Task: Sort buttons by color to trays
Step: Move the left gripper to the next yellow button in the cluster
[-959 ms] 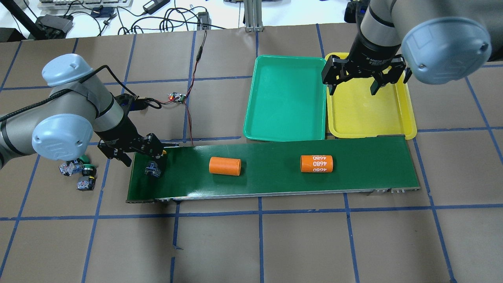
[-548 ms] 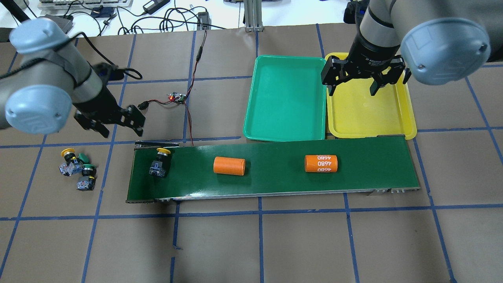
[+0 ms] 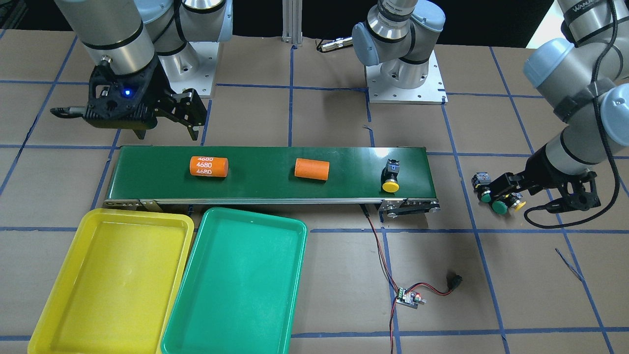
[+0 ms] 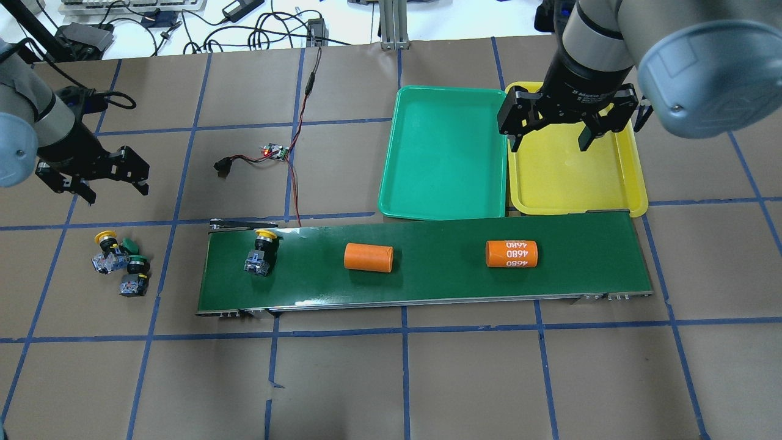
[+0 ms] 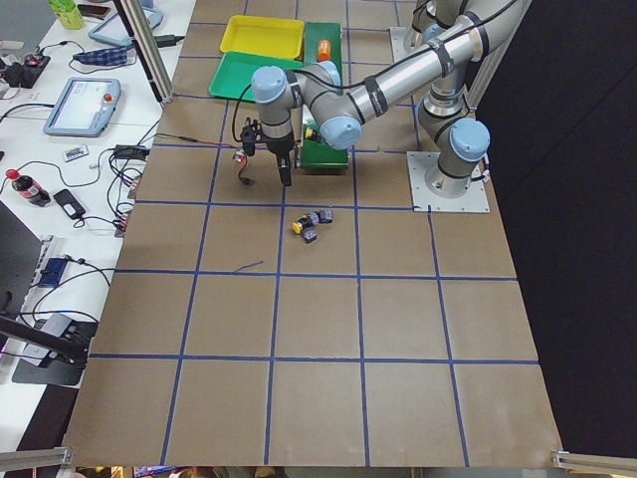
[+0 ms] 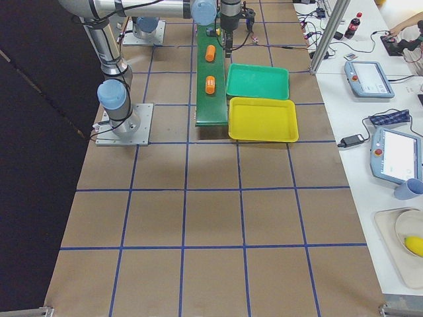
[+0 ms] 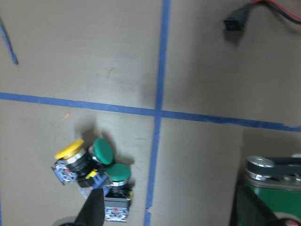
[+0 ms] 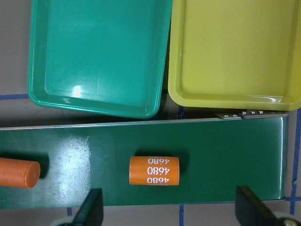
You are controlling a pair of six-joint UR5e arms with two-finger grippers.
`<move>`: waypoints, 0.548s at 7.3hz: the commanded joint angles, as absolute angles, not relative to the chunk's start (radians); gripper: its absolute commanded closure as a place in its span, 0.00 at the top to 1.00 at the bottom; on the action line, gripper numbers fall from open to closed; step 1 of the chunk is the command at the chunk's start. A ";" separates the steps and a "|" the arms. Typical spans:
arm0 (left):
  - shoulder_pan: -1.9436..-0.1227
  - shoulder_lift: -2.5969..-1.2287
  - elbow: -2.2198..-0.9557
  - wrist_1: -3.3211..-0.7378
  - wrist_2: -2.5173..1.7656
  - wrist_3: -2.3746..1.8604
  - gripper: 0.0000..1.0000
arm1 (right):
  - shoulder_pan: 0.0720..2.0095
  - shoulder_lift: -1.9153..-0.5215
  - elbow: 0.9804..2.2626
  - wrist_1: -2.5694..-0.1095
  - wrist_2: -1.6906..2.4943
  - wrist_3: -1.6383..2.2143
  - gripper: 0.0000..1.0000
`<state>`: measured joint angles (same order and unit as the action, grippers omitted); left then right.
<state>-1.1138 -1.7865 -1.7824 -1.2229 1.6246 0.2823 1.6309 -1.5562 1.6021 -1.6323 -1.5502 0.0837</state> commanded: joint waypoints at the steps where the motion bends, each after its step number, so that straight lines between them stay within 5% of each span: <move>1: -1.013 -1.818 -1.898 -1.093 1.621 0.308 1.00 | 1.635 -1.580 1.600 -1.620 -1.557 0.080 1.00; 4: -1.002 -1.844 -1.967 -0.974 1.640 0.337 1.00 | 1.635 -1.614 1.600 -1.618 -1.549 0.078 1.00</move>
<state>-1.0081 -1.8332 -1.9504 -0.9989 1.6343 0.3333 1.6352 -1.6050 1.6006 -1.6180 -1.5548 0.0860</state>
